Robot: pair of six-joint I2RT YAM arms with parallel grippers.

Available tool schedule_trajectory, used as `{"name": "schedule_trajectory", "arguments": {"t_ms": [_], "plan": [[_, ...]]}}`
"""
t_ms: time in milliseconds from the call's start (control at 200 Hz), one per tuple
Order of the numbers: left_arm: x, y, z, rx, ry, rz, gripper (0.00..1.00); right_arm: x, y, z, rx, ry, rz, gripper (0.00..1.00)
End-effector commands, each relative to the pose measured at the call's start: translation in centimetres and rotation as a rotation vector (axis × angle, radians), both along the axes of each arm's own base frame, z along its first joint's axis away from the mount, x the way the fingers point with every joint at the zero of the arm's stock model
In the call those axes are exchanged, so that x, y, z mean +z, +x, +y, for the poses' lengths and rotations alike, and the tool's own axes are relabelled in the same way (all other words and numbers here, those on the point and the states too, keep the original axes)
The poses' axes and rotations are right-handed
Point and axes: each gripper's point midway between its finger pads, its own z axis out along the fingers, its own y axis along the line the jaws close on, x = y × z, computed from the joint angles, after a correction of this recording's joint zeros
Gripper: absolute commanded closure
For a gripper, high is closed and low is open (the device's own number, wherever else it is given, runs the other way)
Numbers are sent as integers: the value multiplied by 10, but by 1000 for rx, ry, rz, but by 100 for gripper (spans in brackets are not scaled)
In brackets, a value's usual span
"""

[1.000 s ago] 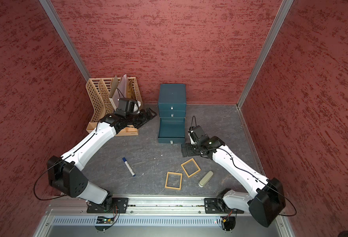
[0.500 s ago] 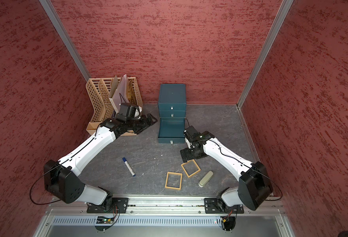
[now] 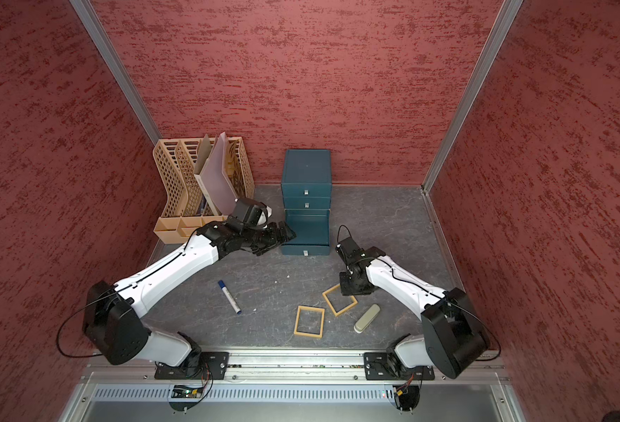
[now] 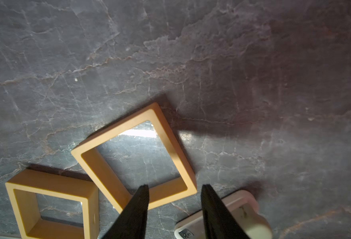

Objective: Place the brooch boxes into the drawer by color
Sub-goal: Pick up the brooch box from the center of the board.

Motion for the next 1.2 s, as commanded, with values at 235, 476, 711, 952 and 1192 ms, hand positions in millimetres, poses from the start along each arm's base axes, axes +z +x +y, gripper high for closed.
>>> {"name": "schedule_trajectory", "arguments": {"t_ms": [235, 476, 711, 952, 1192], "plan": [[13, 6, -2, 15, -22, -44, 10, -13, 14, -1, -17, 15, -32, 64], [15, 5, 0, 19, -21, -47, 10, -22, 12, 0, -12, 15, -13, 74], [13, 4, 1, 21, -15, -48, 10, -30, 9, 3, -3, 25, 16, 77], [18, 6, 0, 19, -24, -62, 10, -36, 9, 0, -12, 12, 22, 79], [20, 6, 0, 18, -25, -66, 10, -36, 9, 1, -14, 17, 15, 87]]}}
